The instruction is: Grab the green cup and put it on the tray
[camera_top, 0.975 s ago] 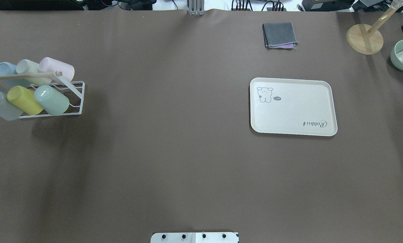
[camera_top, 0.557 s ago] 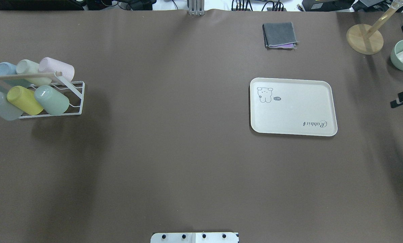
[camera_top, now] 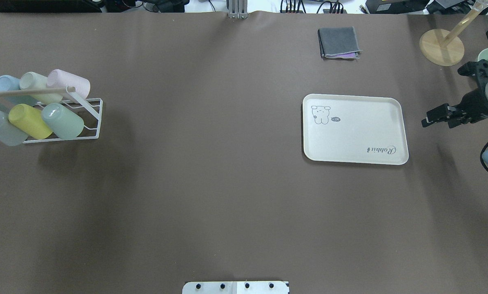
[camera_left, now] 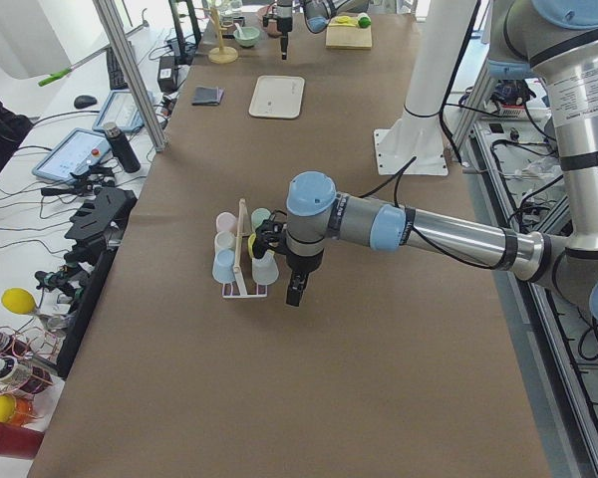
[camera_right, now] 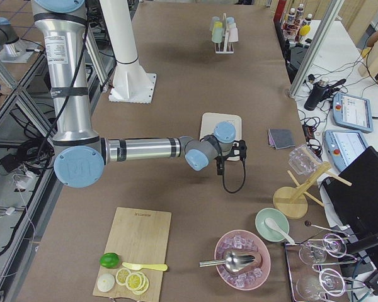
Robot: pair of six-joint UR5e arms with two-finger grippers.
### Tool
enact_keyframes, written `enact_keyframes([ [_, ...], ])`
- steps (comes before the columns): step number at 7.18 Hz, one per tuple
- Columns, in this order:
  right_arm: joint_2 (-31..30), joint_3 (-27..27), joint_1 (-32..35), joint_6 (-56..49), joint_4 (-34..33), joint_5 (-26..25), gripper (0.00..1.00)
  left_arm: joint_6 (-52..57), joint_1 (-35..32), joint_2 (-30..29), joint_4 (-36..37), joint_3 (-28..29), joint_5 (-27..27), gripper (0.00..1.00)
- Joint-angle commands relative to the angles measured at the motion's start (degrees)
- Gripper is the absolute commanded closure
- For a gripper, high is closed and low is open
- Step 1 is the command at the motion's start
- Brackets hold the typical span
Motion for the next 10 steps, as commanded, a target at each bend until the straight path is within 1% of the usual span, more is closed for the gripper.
enact_keyframes([
  [1, 7.13, -6.97, -3.52, 4.20, 3.15, -1.27, 0.00, -0.09, 4.41, 1.64, 2.96, -4.73, 0.09, 0.02],
  [2, 10.30, -9.78, -3.63, 4.75, 3.07, -1.19, 0.02, -0.09, 7.38, -0.26, 10.04, -7.37, 0.27, 0.02],
  [3, 10.68, -10.15, -3.71, 4.75, 2.98, -1.19, 0.09, -0.09, 10.11, -3.67, 16.46, -9.49, 0.79, 0.02],
  [4, 10.69, -10.16, -3.63, 4.75, 2.98, -0.93, 0.26, -0.43, 13.35, -6.49, 21.05, -11.16, 3.06, 0.02],
  [5, 10.51, -10.16, -3.63, 4.75, 2.98, -0.75, 0.44, 1.56, 16.69, -14.09, 29.97, -12.05, 4.21, 0.02],
  [6, 10.34, -10.16, -3.63, 4.75, 2.89, -0.40, 0.54, 3.76, 18.64, -21.82, 40.59, -12.15, 6.83, 0.02],
  [7, 9.99, -10.24, -3.63, 4.75, 2.98, -0.22, 0.55, 3.78, 23.45, -29.82, 49.05, -12.49, 12.78, 0.02],
  [9, 9.98, -10.42, -3.63, 4.66, 2.89, 0.12, 0.62, 2.82, 27.43, -35.41, 50.27, -9.17, 14.84, 0.02],
  [10, 9.90, -10.51, -3.54, 4.66, 2.89, 0.13, 0.65, 3.16, 29.45, -35.43, 50.19, -9.33, 15.29, 0.02],
])
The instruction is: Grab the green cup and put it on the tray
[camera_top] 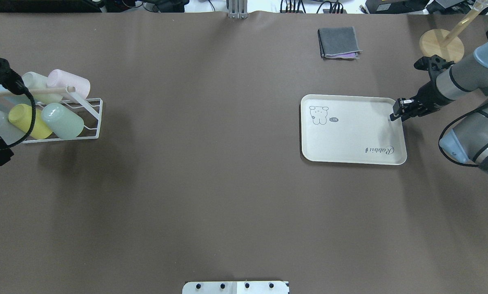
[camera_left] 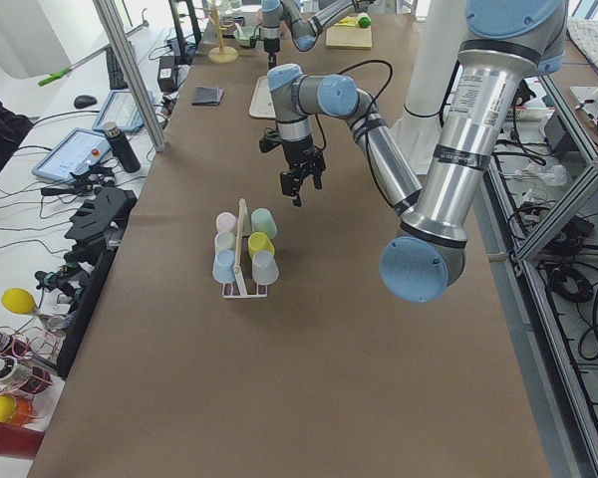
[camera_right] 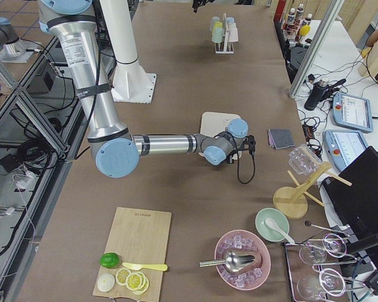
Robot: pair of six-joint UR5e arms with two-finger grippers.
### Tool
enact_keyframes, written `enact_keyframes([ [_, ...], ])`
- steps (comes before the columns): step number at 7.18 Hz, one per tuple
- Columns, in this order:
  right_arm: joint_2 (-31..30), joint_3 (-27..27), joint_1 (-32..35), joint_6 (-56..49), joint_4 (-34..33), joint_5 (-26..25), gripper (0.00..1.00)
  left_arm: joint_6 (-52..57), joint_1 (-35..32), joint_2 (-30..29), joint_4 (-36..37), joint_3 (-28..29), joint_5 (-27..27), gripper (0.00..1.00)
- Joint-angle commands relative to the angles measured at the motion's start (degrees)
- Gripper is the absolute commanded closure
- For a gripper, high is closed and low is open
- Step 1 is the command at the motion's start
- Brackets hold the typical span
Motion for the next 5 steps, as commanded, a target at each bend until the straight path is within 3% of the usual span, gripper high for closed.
enact_keyframes([
  [1, -0.07, -0.12, 0.05, 0.08, -0.03, 0.12, 0.75, 0.03, 4.70, -1.44, 0.61, 0.87, 1.09, 0.02],
  [3, -0.16, -0.12, 0.05, 0.08, -0.11, 0.12, 1.00, 0.38, 5.42, -1.44, 0.09, 4.19, 0.92, 0.02],
  [5, -0.07, -0.12, 0.05, 0.08, -0.12, 0.21, 1.00, 0.47, 6.21, -1.79, -6.99, 7.71, 3.01, 0.02],
])
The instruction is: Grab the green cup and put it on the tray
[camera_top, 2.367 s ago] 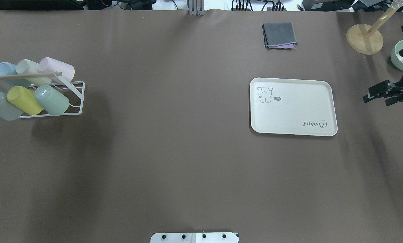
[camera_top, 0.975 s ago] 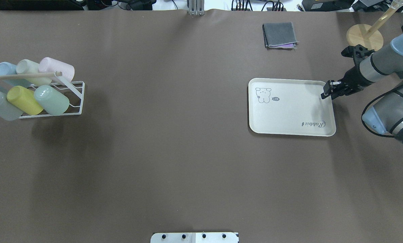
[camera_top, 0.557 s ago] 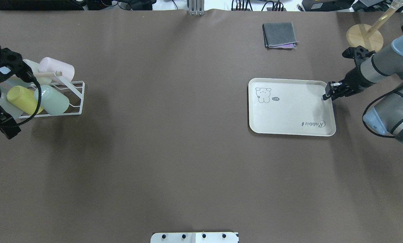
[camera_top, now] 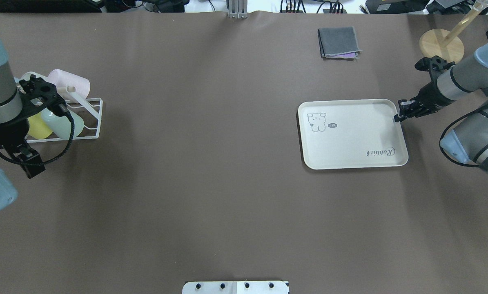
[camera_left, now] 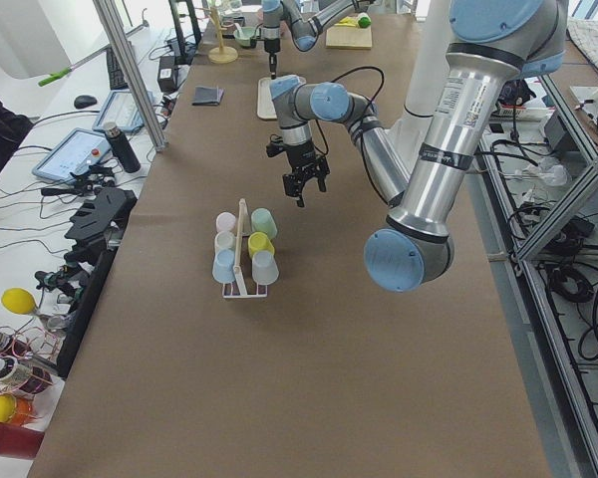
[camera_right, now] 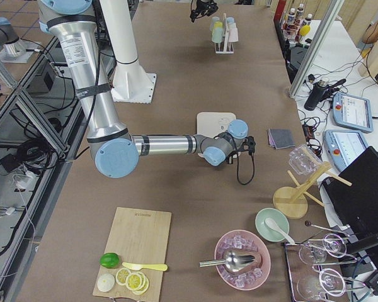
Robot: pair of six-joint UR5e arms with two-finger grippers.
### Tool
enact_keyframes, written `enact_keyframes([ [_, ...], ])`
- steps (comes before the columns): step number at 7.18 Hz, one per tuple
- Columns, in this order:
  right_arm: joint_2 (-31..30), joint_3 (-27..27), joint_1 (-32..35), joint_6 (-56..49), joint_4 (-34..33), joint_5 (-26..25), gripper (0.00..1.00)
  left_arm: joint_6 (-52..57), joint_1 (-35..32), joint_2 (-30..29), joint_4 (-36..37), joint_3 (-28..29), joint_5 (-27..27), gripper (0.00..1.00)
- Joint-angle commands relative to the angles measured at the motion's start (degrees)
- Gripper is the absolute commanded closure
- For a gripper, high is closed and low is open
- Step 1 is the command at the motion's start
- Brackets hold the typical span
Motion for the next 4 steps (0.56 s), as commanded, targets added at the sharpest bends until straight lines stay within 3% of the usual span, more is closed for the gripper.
enact_keyframes([
  [1, 0.50, 0.08, -0.09, 0.00, -0.10, 1.25, 1.00, 0.01, 3.08, -0.12, -7.98, 1.42, 8.18, 0.02],
  [2, 0.85, 0.34, -0.09, 0.09, -0.19, 2.56, 1.00, 0.10, 5.54, 0.06, -10.72, 0.72, 15.20, 0.02],
  [3, 2.77, 0.52, -0.09, 4.27, -0.19, 3.10, 1.00, 0.01, 8.79, 0.24, -12.67, 0.10, 17.88, 0.02],
  [4, 6.27, 0.78, -1.57, 10.75, -1.23, 3.80, 1.00, 0.10, 13.00, 1.02, -12.77, -1.12, 24.09, 0.02],
])
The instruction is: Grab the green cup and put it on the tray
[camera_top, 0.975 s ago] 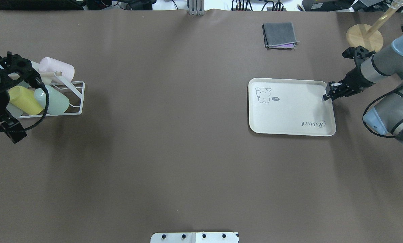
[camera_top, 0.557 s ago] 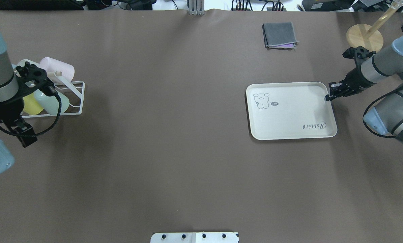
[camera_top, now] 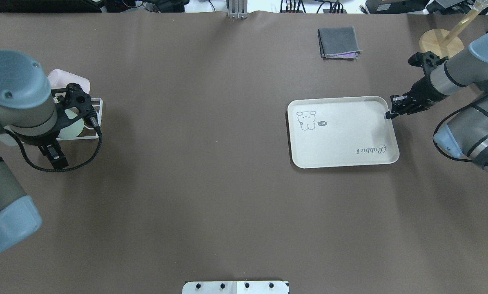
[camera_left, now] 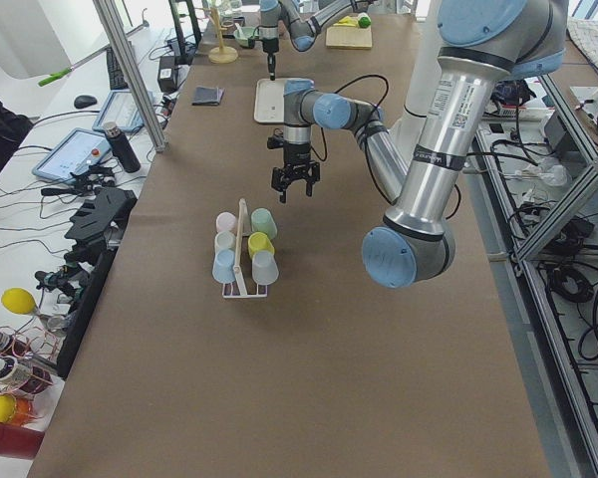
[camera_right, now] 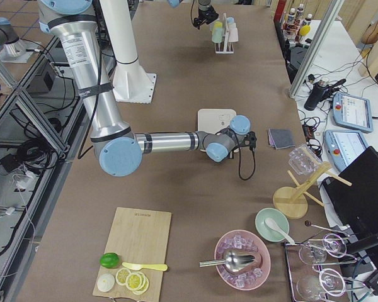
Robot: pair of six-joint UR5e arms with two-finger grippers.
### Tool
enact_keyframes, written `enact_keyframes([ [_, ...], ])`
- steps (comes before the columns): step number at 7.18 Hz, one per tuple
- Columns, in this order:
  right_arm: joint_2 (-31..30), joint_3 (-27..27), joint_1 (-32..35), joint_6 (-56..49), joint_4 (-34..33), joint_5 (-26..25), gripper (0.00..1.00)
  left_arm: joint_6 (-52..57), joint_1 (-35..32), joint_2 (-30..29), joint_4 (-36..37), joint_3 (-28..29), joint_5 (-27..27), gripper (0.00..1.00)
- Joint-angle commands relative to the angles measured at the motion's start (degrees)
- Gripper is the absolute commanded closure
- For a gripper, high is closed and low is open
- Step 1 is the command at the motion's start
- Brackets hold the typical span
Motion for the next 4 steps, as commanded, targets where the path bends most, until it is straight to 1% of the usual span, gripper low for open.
enact_keyframes([
  [1, 6.16, 1.08, -3.65, 10.42, -1.17, 0.81, 1.00, 0.31, 8.98, 2.43, -1.07, -4.18, 10.38, 0.02],
  [2, 9.14, 1.43, -6.20, 16.21, -1.26, 0.20, 1.00, 0.14, 12.25, 6.80, -1.16, -8.65, 10.68, 0.02],
  [3, 12.22, 1.43, -9.71, 18.18, -1.35, -2.25, 1.00, 0.40, 15.76, 9.36, -1.33, -10.26, 13.73, 0.02],
  [4, 15.21, 2.39, -13.49, 21.51, -4.14, -7.14, 1.00, 2.05, 18.23, 11.91, -3.86, -10.54, 18.11, 0.02],
])
